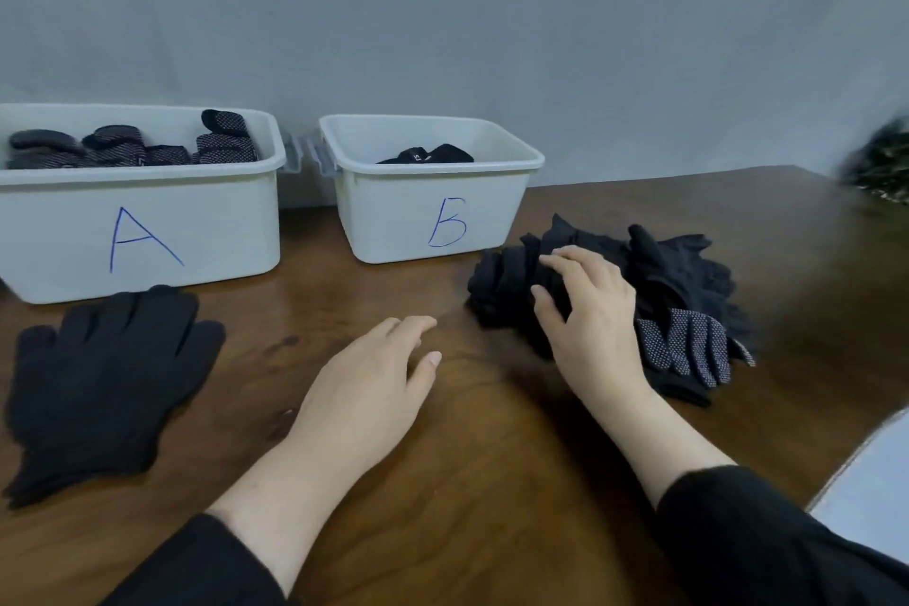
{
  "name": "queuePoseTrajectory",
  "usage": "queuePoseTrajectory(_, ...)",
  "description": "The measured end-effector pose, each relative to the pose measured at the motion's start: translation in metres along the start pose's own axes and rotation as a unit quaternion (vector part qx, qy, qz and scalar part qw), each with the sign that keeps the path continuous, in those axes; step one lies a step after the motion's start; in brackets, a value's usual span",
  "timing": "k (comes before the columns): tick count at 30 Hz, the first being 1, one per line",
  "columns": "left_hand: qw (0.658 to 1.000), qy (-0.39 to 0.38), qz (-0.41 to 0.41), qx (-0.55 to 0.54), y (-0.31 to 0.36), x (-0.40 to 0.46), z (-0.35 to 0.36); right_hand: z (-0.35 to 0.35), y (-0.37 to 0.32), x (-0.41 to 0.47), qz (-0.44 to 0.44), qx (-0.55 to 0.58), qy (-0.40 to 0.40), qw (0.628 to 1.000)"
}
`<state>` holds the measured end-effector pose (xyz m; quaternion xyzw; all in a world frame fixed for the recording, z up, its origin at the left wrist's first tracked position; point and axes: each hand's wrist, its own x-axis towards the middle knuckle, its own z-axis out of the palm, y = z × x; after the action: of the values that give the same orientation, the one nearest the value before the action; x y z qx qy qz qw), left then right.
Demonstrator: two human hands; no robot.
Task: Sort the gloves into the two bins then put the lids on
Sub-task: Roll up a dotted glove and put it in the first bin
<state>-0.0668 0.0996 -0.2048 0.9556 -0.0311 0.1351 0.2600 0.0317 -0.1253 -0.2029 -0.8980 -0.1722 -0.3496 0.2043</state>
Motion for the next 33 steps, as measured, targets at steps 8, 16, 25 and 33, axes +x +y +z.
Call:
queuePoseTrajectory(8,0.999,-0.007,-0.004,-0.033,-0.008,0.001,-0.004,-0.017,0.049,0.064,0.140,-0.094,-0.177,0.970)
queuePoseTrajectory(16,0.996,0.024,-0.012,-0.089,-0.014,0.002,-0.006,-0.089,0.012,0.107,0.211,0.247,0.109,0.939)
queuePoseTrajectory(25,0.890,-0.033,0.006,-0.456,0.000,-0.007,-0.021,-0.110,-0.080,0.084,0.284,0.569,-0.202,0.745)
queuePoseTrajectory(33,0.811,-0.024,-0.062,-0.581,-0.004,-0.013,-0.024,-0.091,-0.109,0.083,0.222,0.480,-0.297,0.795)
